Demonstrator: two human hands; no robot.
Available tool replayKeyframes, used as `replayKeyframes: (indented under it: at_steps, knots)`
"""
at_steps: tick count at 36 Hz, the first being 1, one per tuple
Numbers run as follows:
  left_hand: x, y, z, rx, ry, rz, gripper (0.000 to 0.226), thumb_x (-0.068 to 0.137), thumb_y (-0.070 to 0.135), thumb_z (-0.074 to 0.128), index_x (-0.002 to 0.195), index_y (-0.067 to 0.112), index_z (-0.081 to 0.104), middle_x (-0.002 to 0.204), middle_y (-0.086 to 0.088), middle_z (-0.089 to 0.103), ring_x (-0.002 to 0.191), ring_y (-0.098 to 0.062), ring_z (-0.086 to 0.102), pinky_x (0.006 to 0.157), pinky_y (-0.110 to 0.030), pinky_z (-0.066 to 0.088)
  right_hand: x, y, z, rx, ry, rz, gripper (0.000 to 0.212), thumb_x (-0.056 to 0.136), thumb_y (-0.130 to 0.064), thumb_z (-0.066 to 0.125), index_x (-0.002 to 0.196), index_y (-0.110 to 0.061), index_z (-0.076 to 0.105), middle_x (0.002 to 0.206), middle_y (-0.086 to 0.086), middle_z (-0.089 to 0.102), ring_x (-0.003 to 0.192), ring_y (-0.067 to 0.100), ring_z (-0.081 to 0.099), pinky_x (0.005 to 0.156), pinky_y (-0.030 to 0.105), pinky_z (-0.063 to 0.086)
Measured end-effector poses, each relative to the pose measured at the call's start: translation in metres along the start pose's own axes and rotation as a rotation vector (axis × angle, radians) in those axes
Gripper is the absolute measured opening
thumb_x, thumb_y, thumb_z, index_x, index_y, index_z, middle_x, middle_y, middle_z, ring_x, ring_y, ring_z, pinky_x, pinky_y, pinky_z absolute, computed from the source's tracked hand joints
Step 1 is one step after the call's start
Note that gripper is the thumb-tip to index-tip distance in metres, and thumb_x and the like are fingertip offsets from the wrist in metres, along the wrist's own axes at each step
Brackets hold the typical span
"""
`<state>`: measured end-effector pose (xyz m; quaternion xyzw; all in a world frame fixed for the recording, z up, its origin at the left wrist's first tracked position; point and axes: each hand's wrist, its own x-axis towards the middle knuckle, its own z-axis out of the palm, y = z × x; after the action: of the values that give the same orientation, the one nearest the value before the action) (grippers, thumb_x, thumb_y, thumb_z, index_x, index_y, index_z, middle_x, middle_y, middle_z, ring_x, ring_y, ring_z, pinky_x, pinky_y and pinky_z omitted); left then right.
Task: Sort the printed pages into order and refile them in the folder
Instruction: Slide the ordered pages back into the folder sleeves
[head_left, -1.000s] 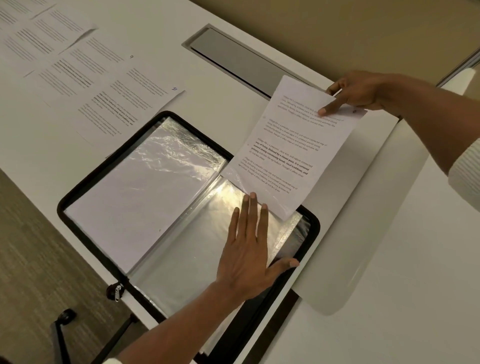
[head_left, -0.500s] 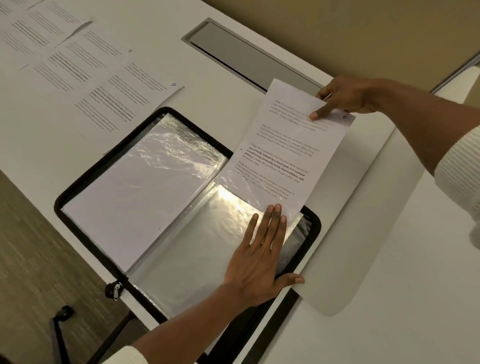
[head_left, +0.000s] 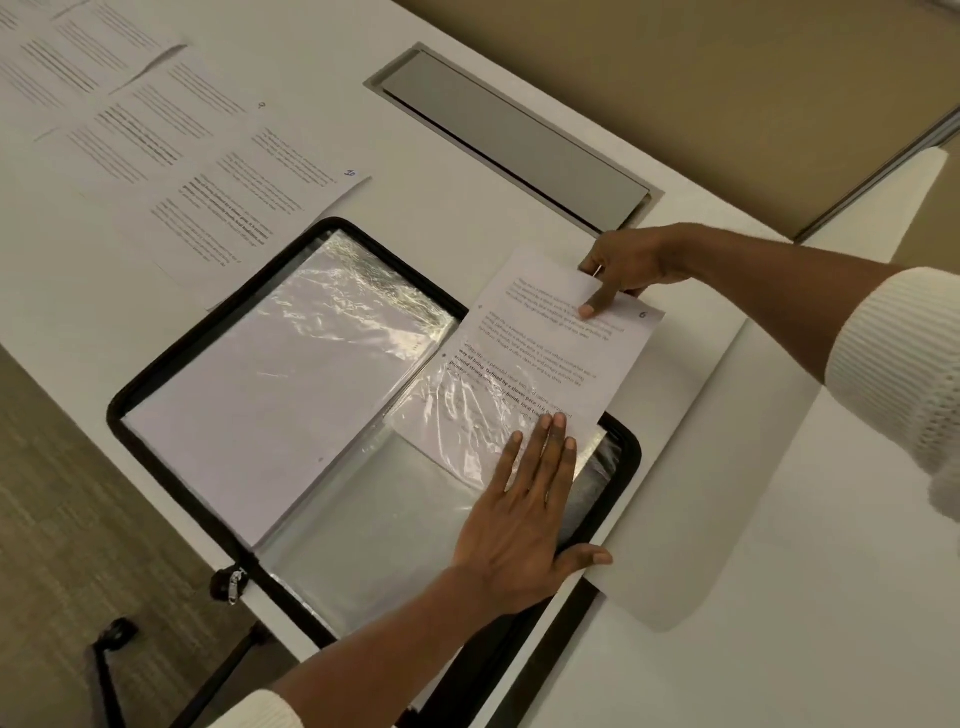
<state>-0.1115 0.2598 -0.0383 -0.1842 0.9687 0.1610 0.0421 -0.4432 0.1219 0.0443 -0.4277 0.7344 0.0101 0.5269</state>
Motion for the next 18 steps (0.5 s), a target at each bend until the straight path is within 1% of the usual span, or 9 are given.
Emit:
replayKeyframes:
  at_steps: [3, 6, 8, 10, 12, 14, 16, 18]
  knots:
    - [-0.003, -0.002, -0.004, -0.002, 0.029, -0.013, 0.112, 0.098, 0.084, 0.025, 0.165, 0.001, -0.008, 0.172, -0.018, -0.023, 0.161, -0.031, -0.020, 0.131, -0.053, 0.012, 0.000, -0.003, 0.014, -0.012, -0.025, -0.007, 0.039, 0.077, -0.014, 0.092, 0.113, -0.010, 0.078, 0.103, 0.002, 0.081, 0.096, 0.023, 0.078, 0.086, 0.042, 0.064]
    - [-0.009, -0.009, -0.009, -0.009, 0.085, -0.136, 0.110, 0.098, 0.084, 0.025, 0.166, 0.002, -0.001, 0.173, -0.019, -0.019, 0.161, -0.031, -0.017, 0.131, -0.054, 0.012, 0.000, -0.003, 0.026, -0.021, -0.048, -0.021, 0.038, 0.079, -0.017, 0.091, 0.114, -0.011, 0.078, 0.106, 0.002, 0.081, 0.096, 0.021, 0.078, 0.082, 0.040, 0.065]
    - [-0.015, -0.018, -0.010, -0.025, 0.111, -0.236, 0.109, 0.098, 0.083, 0.028, 0.166, 0.002, 0.002, 0.174, -0.019, -0.016, 0.162, -0.032, -0.015, 0.131, -0.056, 0.011, 0.000, -0.003, 0.033, -0.025, -0.054, -0.017, 0.034, 0.086, -0.022, 0.086, 0.117, -0.010, 0.077, 0.111, 0.007, 0.079, 0.097, 0.022, 0.078, 0.084, 0.043, 0.065]
    - [-0.022, -0.029, -0.012, -0.028, 0.126, -0.302, 0.110, 0.097, 0.083, 0.029, 0.166, 0.001, 0.004, 0.174, -0.020, -0.014, 0.162, -0.034, -0.013, 0.130, -0.057, 0.012, 0.001, -0.003, 0.038, -0.021, -0.027, -0.003, 0.033, 0.094, -0.029, 0.077, 0.120, -0.007, 0.075, 0.114, 0.012, 0.078, 0.101, 0.028, 0.077, 0.088, 0.047, 0.064]
    - [-0.028, -0.040, -0.013, -0.027, 0.125, -0.345, 0.110, 0.097, 0.085, 0.027, 0.166, 0.002, 0.007, 0.174, -0.020, -0.013, 0.162, -0.033, -0.013, 0.130, -0.058, 0.012, 0.002, -0.003, 0.043, -0.034, 0.057, 0.000, 0.040, 0.100, -0.035, 0.071, 0.122, -0.002, 0.071, 0.119, 0.020, 0.072, 0.101, 0.032, 0.073, 0.088, 0.044, 0.063]
    - [-0.035, -0.049, -0.011, -0.021, 0.129, -0.355, 0.110, 0.097, 0.085, 0.028, 0.166, 0.002, 0.009, 0.175, -0.019, -0.011, 0.162, -0.033, -0.012, 0.130, -0.057, 0.013, 0.002, -0.007, 0.049, -0.064, 0.180, -0.011, 0.046, 0.098, -0.036, 0.073, 0.126, 0.000, 0.065, 0.123, 0.023, 0.064, 0.096, 0.028, 0.063, 0.079, 0.039, 0.057]
    - [-0.041, -0.055, -0.009, -0.019, 0.142, -0.341, 0.109, 0.097, 0.084, 0.030, 0.167, 0.003, 0.009, 0.175, -0.019, -0.008, 0.163, -0.033, -0.009, 0.129, -0.058, 0.015, 0.000, -0.012, 0.055, -0.071, 0.326, -0.039, 0.039, 0.093, -0.031, 0.080, 0.123, -0.010, 0.066, 0.120, 0.011, 0.062, 0.098, 0.024, 0.060, 0.078, 0.035, 0.052]
    - [-0.043, -0.058, -0.006, -0.018, 0.143, -0.322, 0.108, 0.098, 0.083, 0.031, 0.167, 0.003, 0.009, 0.175, -0.018, -0.007, 0.163, -0.033, -0.008, 0.129, -0.059, 0.016, -0.003, -0.016, 0.061, -0.046, 0.464, -0.068, 0.031, 0.089, -0.022, 0.083, 0.116, -0.017, 0.069, 0.114, 0.003, 0.062, 0.102, 0.023, 0.062, 0.086, 0.036, 0.052]
